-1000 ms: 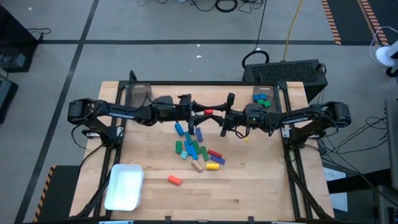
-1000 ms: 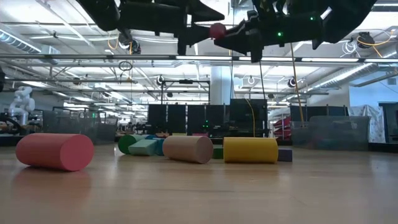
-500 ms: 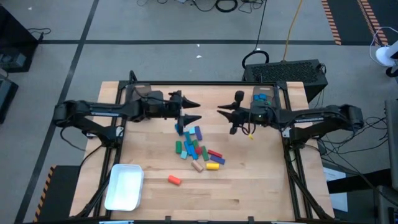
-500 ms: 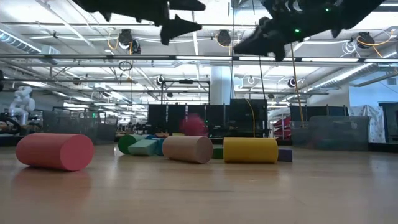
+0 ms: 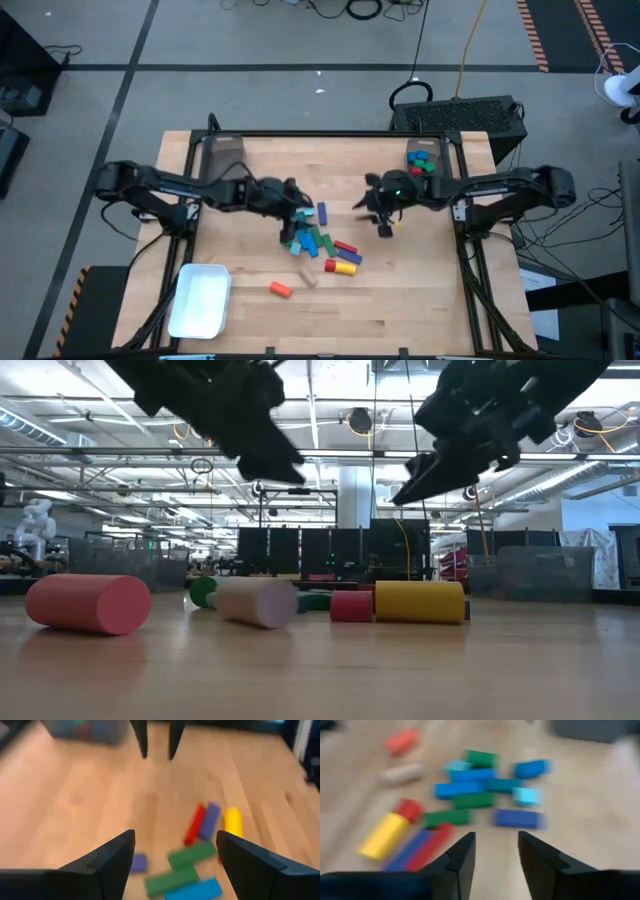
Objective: Sort blocks by size
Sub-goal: Put the red half circle block into the right black bin
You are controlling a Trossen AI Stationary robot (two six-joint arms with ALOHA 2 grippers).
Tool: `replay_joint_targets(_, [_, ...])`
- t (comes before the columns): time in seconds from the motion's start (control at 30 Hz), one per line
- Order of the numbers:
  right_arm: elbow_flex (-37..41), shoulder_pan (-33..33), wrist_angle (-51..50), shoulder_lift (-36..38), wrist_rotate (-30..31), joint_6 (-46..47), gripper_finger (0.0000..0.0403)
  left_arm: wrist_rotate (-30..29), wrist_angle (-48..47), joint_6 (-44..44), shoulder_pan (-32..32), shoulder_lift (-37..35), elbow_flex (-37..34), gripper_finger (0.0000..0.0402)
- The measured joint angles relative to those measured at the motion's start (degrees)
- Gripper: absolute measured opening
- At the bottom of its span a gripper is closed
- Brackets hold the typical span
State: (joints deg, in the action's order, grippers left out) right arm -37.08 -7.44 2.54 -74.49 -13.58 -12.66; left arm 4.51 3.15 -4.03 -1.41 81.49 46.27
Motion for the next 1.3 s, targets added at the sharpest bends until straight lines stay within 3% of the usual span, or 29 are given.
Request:
replay_joint_targets(0.2, [-0.3,4.4,6.5,-9.5,-3.3,-0.9,0.0182,-2.8,-0.4,-0.4,3.3,4.3,0.0,0.0283])
replay_joint_targets(0.4, [-12.1,8.1,-2.8,-18.8,-3.3,-9.7,0.0196,-11.6,-10.9,-9.0,4.0,3.5,0.0,0.0283])
replay_joint_targets(0.77, [-32.5,13.2,-25.2,-34.3,-3.2,-24.3,0.0194,-12.5,-25.8,-22.2,10.9,0.4,0.1,0.0283])
replay_joint_targets(1.1, [-42.6,17.3,-28.4,-40.9,-2.7,-32.6,0.0193,-11.8,-29.6,-27.0,17.8,-0.5,0.9,0.0283])
replay_joint_targets(1.3, [-44.0,18.9,-30.1,-44.9,-1.7,-34.8,0.0193,-9.0,-29.4,-27.4,23.2,-0.5,0.9,0.0283])
